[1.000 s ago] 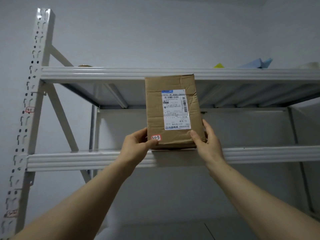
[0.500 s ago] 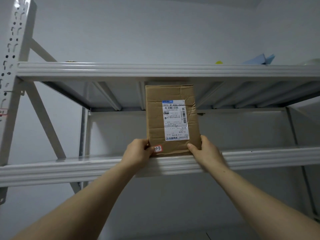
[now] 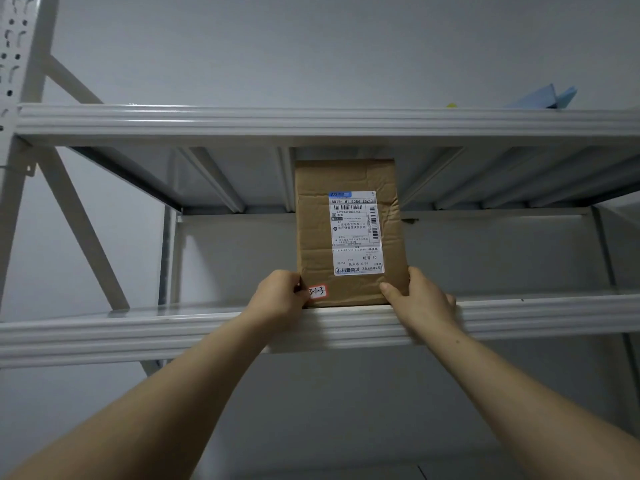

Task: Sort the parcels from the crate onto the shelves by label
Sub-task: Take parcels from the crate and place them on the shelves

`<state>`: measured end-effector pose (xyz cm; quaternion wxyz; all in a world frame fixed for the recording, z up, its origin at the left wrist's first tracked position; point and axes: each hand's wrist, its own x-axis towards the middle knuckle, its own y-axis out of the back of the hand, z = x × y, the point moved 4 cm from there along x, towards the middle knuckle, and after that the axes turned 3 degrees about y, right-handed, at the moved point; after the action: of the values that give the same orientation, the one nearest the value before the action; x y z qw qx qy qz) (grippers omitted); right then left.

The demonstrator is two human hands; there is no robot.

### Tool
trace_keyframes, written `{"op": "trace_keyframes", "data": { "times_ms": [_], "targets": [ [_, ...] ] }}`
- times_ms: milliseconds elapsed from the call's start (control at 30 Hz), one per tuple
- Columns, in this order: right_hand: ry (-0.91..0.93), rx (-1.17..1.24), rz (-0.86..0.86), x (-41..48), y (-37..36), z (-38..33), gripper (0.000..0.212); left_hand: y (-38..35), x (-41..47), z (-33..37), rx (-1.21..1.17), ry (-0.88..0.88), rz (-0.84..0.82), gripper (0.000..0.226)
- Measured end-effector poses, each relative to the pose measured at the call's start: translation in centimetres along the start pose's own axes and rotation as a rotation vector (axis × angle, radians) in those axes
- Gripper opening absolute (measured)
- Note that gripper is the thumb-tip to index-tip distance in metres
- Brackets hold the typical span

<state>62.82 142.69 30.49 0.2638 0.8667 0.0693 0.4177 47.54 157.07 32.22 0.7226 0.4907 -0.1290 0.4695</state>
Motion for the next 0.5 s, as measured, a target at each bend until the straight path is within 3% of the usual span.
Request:
{"op": "trace_keyframes", "data": {
  "times_ms": [300, 500],
  "targets": [
    [0.01, 0.027, -0.014, -0.1, 0.1, -0.1, 0.04, 0.4, -0.8, 0.2, 0.017, 0.028, 0.04, 0.021],
    [-0.025, 0.015, 0.027, -0.3, 0.9, 0.5, 0.045, -0.2, -1.1, 1.5, 0.037, -0.006, -0.043, 0.022]
  ]
}}
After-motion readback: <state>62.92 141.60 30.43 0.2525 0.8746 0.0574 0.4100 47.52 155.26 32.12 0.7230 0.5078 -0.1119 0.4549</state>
